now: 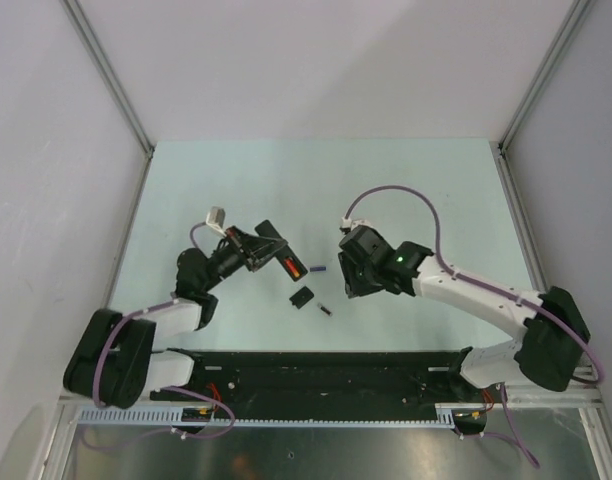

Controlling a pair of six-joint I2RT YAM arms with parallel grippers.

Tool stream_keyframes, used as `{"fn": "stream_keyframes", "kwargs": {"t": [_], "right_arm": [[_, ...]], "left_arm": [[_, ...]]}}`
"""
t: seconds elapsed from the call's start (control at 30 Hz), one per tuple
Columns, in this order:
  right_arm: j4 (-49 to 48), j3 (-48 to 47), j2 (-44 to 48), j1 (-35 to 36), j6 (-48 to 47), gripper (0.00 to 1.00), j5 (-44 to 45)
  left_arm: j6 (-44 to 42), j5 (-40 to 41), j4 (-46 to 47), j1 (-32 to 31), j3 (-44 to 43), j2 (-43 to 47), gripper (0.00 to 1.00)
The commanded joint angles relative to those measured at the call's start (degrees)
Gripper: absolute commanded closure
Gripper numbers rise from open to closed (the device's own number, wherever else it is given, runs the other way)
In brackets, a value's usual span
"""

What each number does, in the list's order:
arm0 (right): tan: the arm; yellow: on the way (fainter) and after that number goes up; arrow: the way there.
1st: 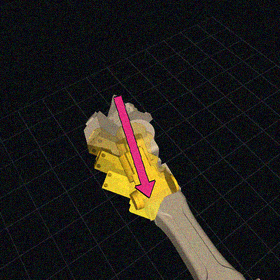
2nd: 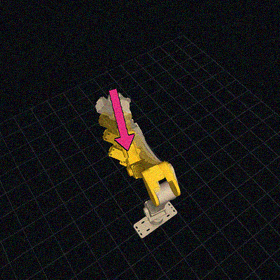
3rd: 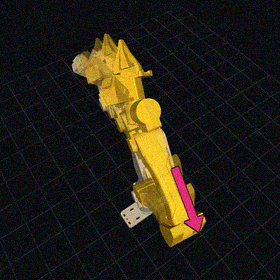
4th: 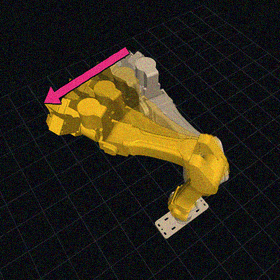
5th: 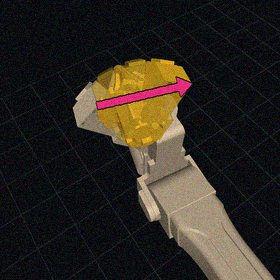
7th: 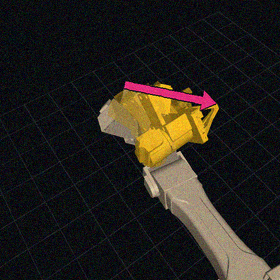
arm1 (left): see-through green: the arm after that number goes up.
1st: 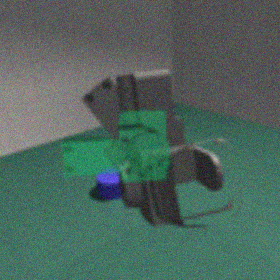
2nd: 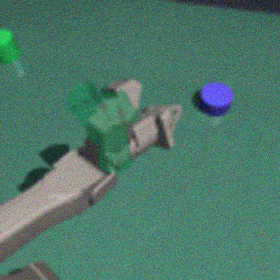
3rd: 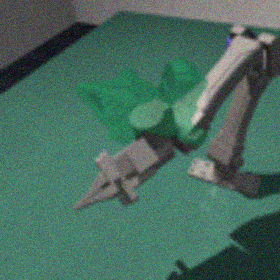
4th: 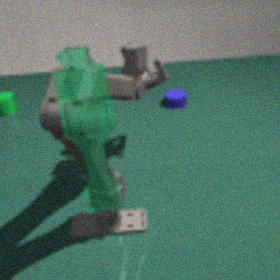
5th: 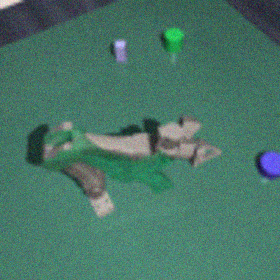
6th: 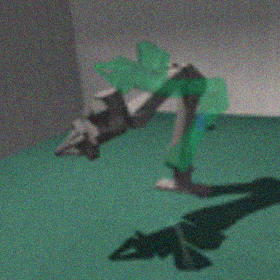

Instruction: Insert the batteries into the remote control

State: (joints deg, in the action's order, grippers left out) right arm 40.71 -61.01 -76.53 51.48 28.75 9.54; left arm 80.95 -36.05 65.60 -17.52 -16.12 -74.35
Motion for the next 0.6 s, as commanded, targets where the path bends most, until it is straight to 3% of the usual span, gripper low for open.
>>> {"fn": "stream_keyframes", "kwargs": {"t": [0.0,0.37,0.57], "right_arm": [[-9.76,1.25,-3.96,1.42,-2.99,0.58,-1.72],[-21.11,1.34,-17.15,5.99,-7.39,0.55,-3.56],[-22.43,1.16,-21.46,6.26,-9.59,0.58,-2.6]], "left_arm": [[0.09,-3.58,-2.66,3.72,3.11,8.58,1.0],[-4.04,-5.87,-16.11,5.83,6.72,24.58,1.0],[-4.48,-6.57,-18.14,6.18,7.33,27.32,1.0]]}}
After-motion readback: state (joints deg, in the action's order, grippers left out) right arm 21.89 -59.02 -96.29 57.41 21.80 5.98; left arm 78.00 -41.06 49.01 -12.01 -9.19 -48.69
